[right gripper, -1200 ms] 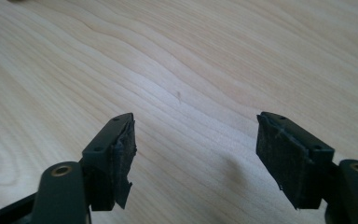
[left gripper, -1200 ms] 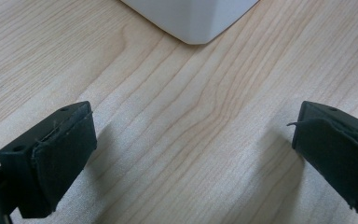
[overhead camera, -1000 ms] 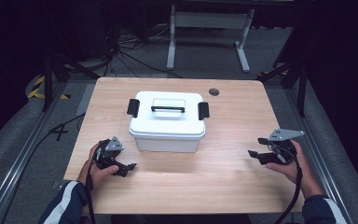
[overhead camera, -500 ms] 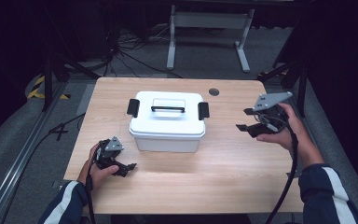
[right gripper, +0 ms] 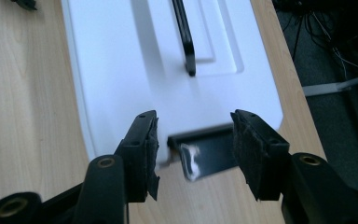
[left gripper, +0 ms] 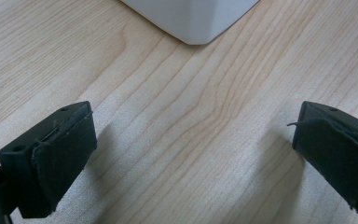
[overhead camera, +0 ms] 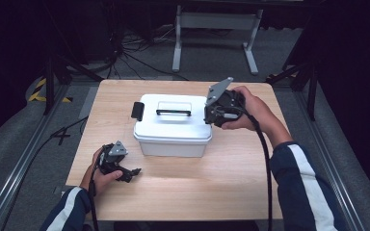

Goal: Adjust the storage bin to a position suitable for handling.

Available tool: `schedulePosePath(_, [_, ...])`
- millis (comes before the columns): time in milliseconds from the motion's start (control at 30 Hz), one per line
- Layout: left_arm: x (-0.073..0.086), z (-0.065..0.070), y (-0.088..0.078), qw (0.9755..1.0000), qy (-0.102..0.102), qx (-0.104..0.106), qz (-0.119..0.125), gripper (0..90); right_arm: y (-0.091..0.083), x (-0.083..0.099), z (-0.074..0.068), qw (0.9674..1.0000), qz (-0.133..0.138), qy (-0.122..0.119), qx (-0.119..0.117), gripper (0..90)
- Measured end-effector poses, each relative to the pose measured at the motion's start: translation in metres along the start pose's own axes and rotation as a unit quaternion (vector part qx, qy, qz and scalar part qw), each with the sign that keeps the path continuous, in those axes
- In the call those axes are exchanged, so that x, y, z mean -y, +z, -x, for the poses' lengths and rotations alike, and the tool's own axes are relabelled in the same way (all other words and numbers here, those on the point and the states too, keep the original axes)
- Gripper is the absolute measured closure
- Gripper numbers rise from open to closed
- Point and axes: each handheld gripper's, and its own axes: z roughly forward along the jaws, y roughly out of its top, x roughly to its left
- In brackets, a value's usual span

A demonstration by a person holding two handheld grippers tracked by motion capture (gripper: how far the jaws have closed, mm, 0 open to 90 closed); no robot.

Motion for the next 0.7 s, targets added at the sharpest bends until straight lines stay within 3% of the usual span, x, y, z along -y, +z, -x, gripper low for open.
schedulePosePath(133, [0.0, 0.0, 0.0, 1.0, 0.0, -0.001, 0.0, 0.1, 0.013, -0.023, 0.002, 0.9997, -0.011, -0.021, -0.005, 50.9])
schedulePosePath(333, [0.0, 0.001, 0.0, 1.0, -0.003, -0.002, -0.001, 0.2, 0.032, -0.048, 0.003, 0.9991, -0.026, -0.032, -0.013, 50.9])
schedulePosePath(433, [0.0, 0.001, 0.0, 1.0, -0.001, -0.003, -0.001, 0.3, 0.039, -0.055, 0.004, 0.9987, -0.032, -0.039, -0.008, 52.5])
schedulePosePath(633, [0.0, 0.001, -0.001, 1.0, -0.002, -0.003, -0.004, 0.3, 0.065, -0.07, 0.004, 0.9966, -0.062, -0.048, -0.027, 56.4])
schedulePosePath(700, [0.0, 0.001, -0.001, 1.0, -0.002, -0.003, -0.004, 0.3, 0.07, -0.075, 0.004, 0.9968, -0.056, -0.051, -0.026, 61.0])
